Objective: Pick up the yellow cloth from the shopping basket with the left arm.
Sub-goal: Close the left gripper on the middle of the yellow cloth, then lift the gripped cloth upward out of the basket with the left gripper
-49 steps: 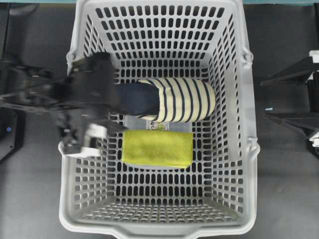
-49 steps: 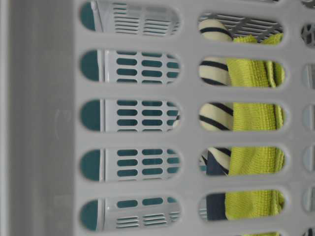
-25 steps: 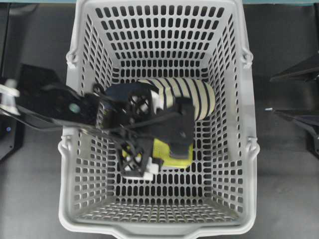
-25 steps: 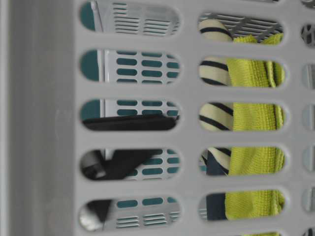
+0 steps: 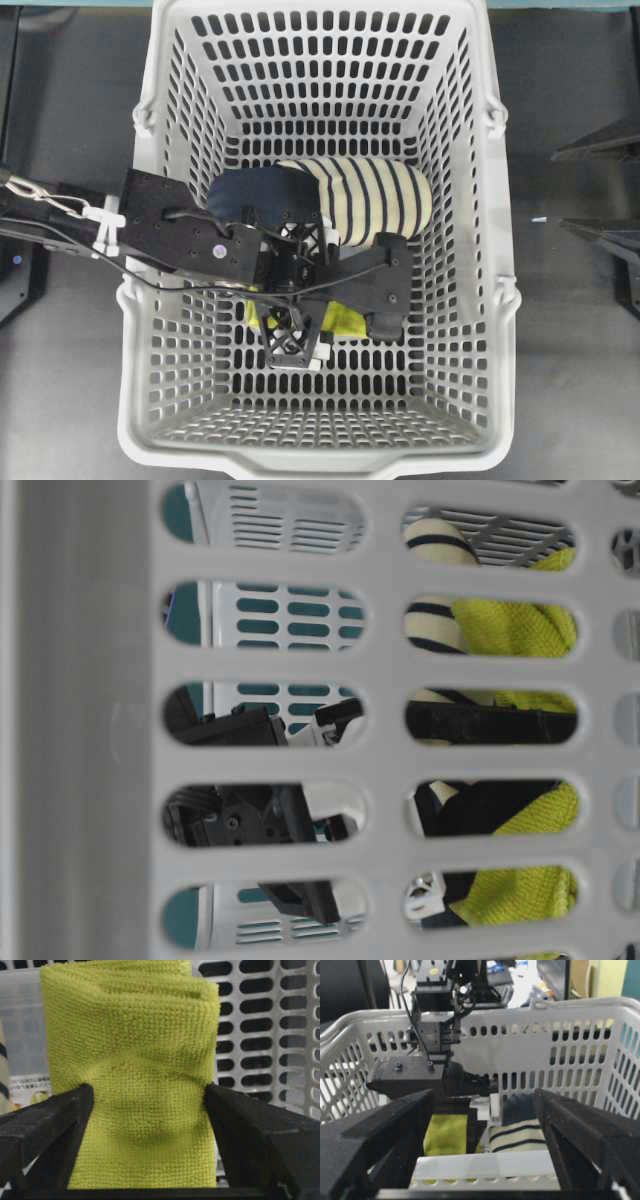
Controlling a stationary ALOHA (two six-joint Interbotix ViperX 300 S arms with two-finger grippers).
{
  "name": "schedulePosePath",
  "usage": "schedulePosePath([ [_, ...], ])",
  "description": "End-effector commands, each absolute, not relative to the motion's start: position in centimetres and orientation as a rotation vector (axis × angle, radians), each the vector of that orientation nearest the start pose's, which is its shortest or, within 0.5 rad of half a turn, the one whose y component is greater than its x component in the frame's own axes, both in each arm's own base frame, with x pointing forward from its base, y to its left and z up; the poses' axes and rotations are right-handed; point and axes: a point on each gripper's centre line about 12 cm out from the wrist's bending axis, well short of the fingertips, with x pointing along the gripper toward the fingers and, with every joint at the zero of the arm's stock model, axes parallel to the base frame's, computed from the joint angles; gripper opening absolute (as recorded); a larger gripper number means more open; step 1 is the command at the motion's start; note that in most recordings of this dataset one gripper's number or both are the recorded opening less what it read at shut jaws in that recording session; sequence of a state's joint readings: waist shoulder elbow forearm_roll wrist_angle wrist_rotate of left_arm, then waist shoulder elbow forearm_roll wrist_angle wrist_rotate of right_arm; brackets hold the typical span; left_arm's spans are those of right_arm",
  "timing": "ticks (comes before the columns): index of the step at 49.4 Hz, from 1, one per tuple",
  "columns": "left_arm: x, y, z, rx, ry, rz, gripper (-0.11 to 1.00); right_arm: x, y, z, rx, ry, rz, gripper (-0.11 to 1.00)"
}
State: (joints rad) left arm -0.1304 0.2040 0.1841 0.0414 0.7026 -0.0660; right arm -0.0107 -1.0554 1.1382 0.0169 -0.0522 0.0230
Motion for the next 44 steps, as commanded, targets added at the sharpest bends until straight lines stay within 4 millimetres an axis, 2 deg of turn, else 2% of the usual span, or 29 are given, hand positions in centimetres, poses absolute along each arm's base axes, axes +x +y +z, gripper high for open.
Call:
schedulePosePath([
  [1,44.5,-5.4,18.3,0.059,1.105,-0.072,0.85,18.7,-0.2,30.2,0.040,0.018,-0.014,0.76],
  [5,44.1,-5.4,18.0,0.062,1.117,-0.073,0.81,18.6,-0.2,30.2,0.041,0.017,-0.014,0.76],
  [8,44.0,-5.4,18.0,0.067,1.119,-0.076,0.73,18.6,-0.2,30.3,0.041,0.015,-0.014,0.76],
  [19,43.7,-5.3,19.4,0.089,1.092,-0.092,0.22,18.4,-0.2,30.2,0.043,0.015,-0.014,0.75],
  [23,43.5,-5.3,20.5,0.091,1.081,-0.093,0.20,18.3,-0.2,30.2,0.043,0.010,-0.014,0.75],
  [28,43.1,-5.3,22.8,0.090,1.065,-0.092,0.20,18.3,-0.2,30.3,0.043,0.007,-0.013,0.74],
  [33,43.0,-5.4,26.1,0.090,1.032,-0.095,0.20,18.2,-0.2,30.2,0.043,0.007,-0.013,0.74],
  [44,42.7,-5.4,36.7,0.075,0.902,-0.090,0.20,18.2,-0.2,30.2,0.043,0.006,-0.013,0.74],
])
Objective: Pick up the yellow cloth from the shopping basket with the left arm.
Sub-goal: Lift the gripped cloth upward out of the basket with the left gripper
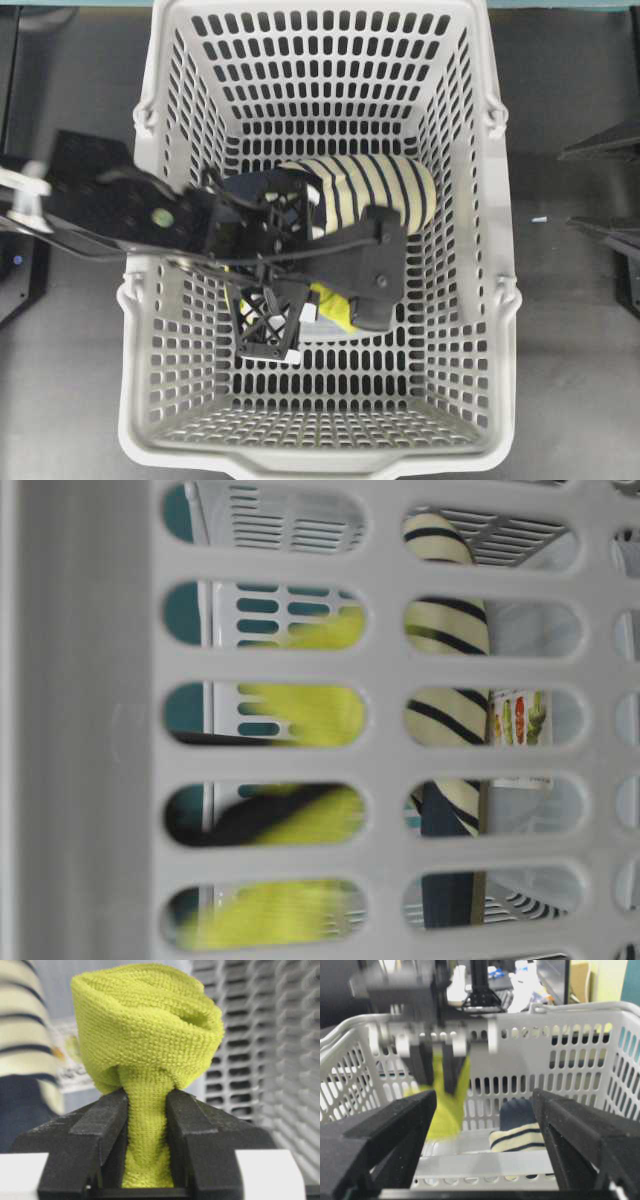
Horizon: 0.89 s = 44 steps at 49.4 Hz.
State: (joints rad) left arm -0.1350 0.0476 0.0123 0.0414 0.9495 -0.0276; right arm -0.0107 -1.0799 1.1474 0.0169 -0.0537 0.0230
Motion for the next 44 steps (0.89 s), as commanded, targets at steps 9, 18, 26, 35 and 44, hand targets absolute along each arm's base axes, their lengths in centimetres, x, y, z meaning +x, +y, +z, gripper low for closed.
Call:
schedulePosePath([
  [9,41.3,-5.2,44.3,0.067,0.853,-0.086,0.20,18.2,-0.2,30.3,0.043,0.004,-0.013,0.74],
  [18,41.3,-4.8,46.9,0.059,0.867,-0.073,0.20,18.2,-0.2,30.3,0.043,0.004,-0.013,0.74],
  [26,41.8,-4.4,47.1,0.056,0.861,-0.062,0.20,18.2,-0.2,30.3,0.046,0.003,-0.013,0.74],
  [35,42.1,-4.0,47.2,0.048,0.803,-0.055,0.20,18.2,-0.2,30.3,0.048,0.003,-0.013,0.74],
  [44,39.8,-3.7,48.1,0.042,0.721,-0.055,0.20,18.1,-0.2,30.3,0.049,0.003,-0.013,0.74],
])
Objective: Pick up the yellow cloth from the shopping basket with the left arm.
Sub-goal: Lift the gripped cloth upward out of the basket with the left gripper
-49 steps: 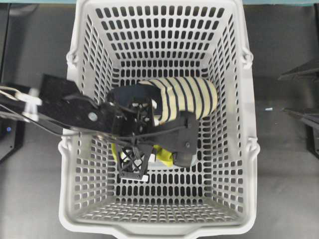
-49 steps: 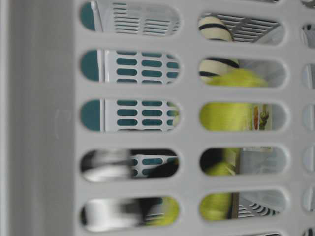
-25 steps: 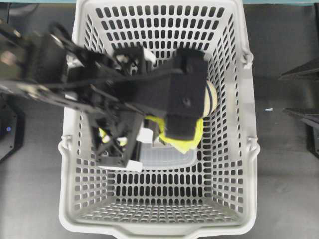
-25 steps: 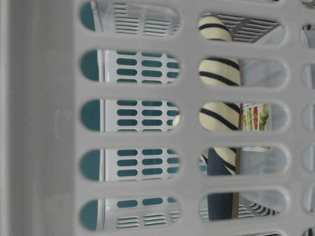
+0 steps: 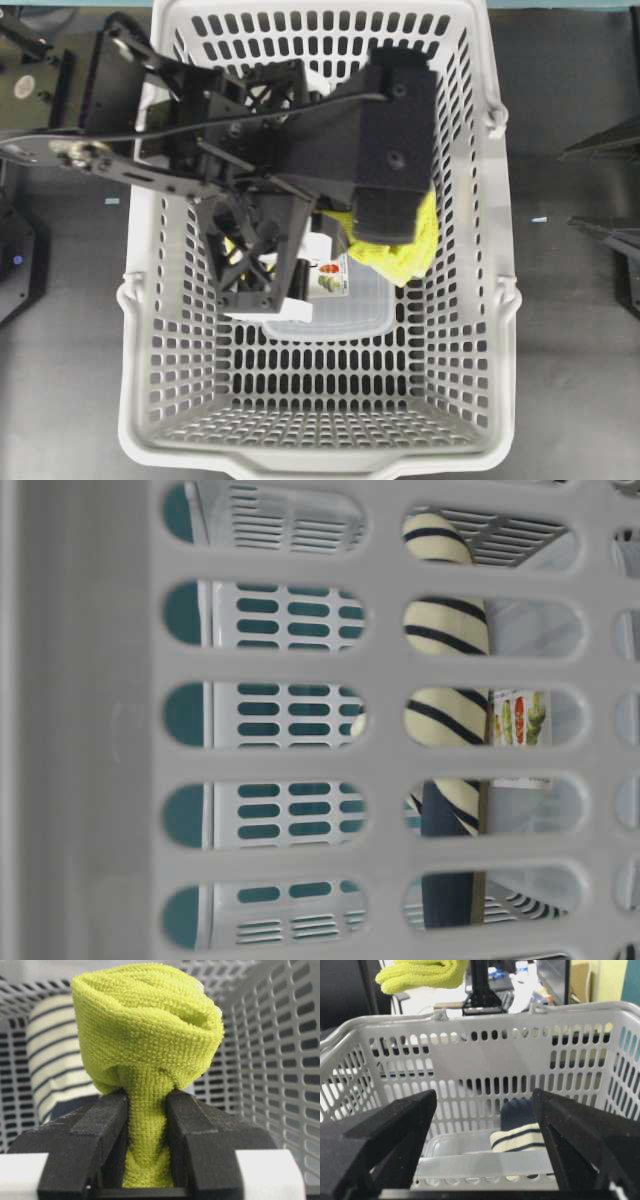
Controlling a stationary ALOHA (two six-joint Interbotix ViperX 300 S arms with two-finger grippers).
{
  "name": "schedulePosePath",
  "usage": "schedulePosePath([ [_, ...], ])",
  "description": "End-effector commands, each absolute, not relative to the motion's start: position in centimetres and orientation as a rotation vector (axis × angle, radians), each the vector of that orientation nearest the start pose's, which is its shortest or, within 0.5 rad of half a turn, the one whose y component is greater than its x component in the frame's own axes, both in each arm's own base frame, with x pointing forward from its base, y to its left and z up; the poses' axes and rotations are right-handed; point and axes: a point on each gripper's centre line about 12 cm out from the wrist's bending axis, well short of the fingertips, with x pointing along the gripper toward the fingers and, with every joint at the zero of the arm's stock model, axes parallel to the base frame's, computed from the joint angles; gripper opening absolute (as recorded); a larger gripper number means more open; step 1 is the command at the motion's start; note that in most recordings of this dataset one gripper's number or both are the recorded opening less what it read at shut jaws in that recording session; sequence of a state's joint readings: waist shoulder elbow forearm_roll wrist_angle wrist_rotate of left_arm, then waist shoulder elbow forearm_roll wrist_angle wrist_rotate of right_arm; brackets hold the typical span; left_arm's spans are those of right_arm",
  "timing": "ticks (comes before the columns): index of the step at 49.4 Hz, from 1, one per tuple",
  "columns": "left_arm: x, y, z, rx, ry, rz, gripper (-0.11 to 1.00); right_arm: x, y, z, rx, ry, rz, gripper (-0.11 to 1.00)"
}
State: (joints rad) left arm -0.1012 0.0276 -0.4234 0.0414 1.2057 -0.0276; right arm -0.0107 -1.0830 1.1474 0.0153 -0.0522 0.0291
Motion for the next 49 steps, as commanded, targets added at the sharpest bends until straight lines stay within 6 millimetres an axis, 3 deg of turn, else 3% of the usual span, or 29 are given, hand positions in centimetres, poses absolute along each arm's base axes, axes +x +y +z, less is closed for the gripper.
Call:
schedulePosePath([
  [1,39.5,-3.6,48.1,0.039,0.711,-0.053,0.20,18.1,-0.2,30.3,0.049,0.000,-0.013,0.74],
  [16,36.3,-2.9,46.8,0.023,0.473,-0.055,0.20,18.1,-0.2,30.3,0.049,0.003,-0.013,0.74],
  [49,36.4,-1.9,43.9,0.030,0.491,-0.035,0.20,18.1,-0.2,30.1,0.051,0.004,-0.014,0.74],
])
